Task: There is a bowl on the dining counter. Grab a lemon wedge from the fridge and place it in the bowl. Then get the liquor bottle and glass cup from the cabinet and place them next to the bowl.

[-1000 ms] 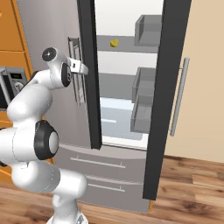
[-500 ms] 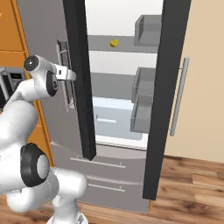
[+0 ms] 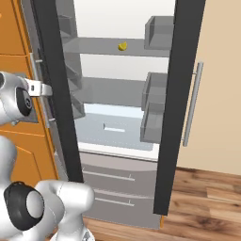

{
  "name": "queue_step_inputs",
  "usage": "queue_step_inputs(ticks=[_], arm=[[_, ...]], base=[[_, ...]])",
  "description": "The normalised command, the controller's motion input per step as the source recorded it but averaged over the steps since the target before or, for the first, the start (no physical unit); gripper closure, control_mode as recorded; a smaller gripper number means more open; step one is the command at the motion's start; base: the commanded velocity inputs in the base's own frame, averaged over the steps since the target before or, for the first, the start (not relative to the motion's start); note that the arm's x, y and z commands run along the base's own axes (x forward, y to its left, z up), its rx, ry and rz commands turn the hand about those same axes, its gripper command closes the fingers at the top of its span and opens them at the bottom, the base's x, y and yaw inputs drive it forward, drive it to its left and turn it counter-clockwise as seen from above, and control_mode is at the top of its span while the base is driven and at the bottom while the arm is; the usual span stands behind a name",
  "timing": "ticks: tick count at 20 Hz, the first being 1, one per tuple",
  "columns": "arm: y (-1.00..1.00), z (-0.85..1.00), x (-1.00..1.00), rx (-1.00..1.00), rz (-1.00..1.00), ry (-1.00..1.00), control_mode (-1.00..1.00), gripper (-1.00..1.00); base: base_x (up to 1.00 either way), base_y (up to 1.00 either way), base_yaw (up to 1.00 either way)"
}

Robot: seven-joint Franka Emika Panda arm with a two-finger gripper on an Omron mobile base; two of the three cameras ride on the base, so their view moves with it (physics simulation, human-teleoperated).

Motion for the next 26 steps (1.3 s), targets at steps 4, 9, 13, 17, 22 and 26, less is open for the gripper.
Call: queue_step_inputs(ticks=[4,9,13,17,22,26], arm=[[0.71,-0.07,-0.38,0.03,0.06,0.06,-1.00,-1.00],[-0.06,0.08,-0.55,0.16,-0.02,0.01,-1.00,-1.00],[-0.39,0.13,-0.88,0.25,-0.06,0.00,-1.00,-1.00],[-0.71,0.13,-0.98,0.29,-0.04,0.00,-1.00,-1.00],[-0.96,0.04,-0.64,0.30,0.00,0.00,-1.00,-1.00],[-0.92,0.00,-0.15,0.27,0.00,0.00,-1.00,-1.00]], base=[[0.00,0.00,0.00],[0.00,0.00,0.00],[0.00,0.00,0.00],[0.00,0.00,0.00],[0.00,0.00,0.00],[0.00,0.00,0.00]])
